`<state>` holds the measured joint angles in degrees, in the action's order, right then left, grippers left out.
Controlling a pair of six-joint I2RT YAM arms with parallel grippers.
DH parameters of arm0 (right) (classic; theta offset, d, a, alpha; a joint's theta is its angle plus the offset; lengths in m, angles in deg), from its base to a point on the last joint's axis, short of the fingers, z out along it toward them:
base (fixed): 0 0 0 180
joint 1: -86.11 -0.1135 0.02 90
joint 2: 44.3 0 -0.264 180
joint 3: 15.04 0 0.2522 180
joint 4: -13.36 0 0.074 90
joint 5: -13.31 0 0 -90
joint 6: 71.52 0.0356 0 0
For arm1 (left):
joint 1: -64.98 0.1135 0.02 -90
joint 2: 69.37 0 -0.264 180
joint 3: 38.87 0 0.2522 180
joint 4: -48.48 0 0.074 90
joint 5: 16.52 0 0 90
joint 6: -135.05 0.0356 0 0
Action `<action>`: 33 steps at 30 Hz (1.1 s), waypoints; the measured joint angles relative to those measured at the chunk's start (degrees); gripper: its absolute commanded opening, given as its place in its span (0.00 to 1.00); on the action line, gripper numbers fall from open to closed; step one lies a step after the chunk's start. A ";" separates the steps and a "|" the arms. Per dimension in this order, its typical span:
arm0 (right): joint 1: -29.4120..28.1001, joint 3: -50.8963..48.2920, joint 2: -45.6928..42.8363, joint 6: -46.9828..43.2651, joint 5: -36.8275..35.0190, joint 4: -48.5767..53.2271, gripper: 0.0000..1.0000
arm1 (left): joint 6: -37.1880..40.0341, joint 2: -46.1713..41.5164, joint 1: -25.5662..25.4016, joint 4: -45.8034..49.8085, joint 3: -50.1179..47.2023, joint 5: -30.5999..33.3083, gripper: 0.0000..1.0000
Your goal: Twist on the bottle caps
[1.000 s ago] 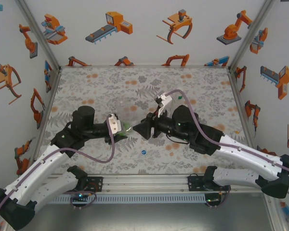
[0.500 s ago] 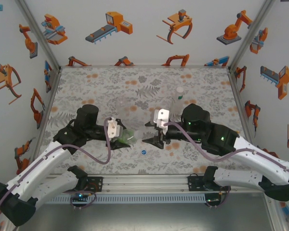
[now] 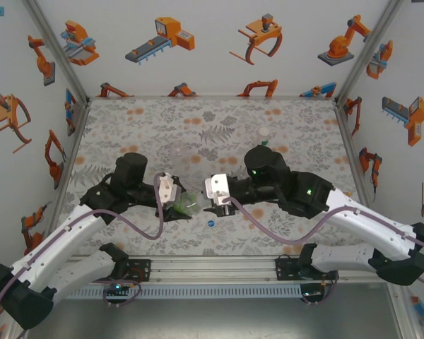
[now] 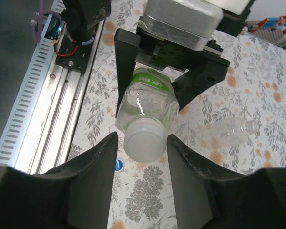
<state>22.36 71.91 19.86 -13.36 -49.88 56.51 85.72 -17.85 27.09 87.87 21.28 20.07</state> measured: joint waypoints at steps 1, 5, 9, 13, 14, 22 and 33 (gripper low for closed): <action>-0.07 0.04 0.07 -0.22 0.09 -0.04 0.41 | 0.09 -0.02 -0.02 0.13 0.02 -0.04 0.00; -0.15 0.04 0.00 -0.76 0.44 -0.04 0.36 | 0.13 -0.02 -0.33 0.52 0.11 -0.24 0.00; -0.20 0.04 0.00 -1.16 0.39 -0.02 0.23 | 0.24 -0.02 -0.33 0.76 0.13 -0.26 0.00; -0.26 0.02 0.00 -0.81 -0.26 -0.17 0.04 | 0.31 -0.02 -0.33 0.79 0.24 0.09 0.00; -0.28 -0.07 -0.09 -0.52 -0.74 -0.37 0.00 | 0.31 -0.02 -0.33 0.79 0.31 0.31 0.00; -0.96 -5.88 -3.04 9.42 -6.97 -8.46 0.00 | 0.02 -0.85 -0.33 0.98 0.39 3.50 0.00; -1.22 -15.37 -6.08 50.60 -22.49 -22.45 0.00 | -1.31 -0.85 0.24 0.79 0.39 8.39 0.00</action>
<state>21.14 56.54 13.79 37.24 -72.37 34.06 84.41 -18.70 27.33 88.66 21.67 28.46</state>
